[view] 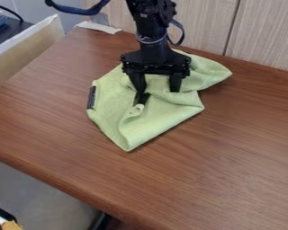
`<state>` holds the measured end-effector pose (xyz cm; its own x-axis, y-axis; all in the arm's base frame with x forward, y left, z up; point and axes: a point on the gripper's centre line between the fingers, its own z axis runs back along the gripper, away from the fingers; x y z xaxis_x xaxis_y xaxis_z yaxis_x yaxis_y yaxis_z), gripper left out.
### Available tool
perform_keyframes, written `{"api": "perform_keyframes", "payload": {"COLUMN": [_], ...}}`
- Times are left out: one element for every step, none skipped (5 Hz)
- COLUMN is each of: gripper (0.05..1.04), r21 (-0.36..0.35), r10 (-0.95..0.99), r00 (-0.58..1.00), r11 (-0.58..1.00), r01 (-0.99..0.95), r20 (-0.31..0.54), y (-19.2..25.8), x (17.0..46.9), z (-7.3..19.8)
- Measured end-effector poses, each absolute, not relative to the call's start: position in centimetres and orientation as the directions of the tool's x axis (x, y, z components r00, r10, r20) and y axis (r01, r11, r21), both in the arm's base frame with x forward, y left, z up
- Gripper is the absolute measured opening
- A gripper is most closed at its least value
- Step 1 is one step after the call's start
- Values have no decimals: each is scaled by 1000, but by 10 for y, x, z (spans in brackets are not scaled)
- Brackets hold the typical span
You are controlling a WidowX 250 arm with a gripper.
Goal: Move the cloth from right to left
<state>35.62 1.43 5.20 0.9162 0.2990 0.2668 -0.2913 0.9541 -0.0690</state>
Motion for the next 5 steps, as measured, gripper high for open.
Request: {"api": "perform_keyframes", "payload": {"gripper": [1001,1001,1001,1001,1001], "r21": [-72,-58,-52,-45,-40], "r10": [376,432,502,572,580], "r00": [886,863,824,777,774], "r11": [926,900,860,812,806], "r01": [-371,-433,-507,-582,-591], "r20": [269,263,263,262,253], "y": [37,64,100,134,142], "x": [367,375,383,378,374], "z": [52,50,51,55,54]}}
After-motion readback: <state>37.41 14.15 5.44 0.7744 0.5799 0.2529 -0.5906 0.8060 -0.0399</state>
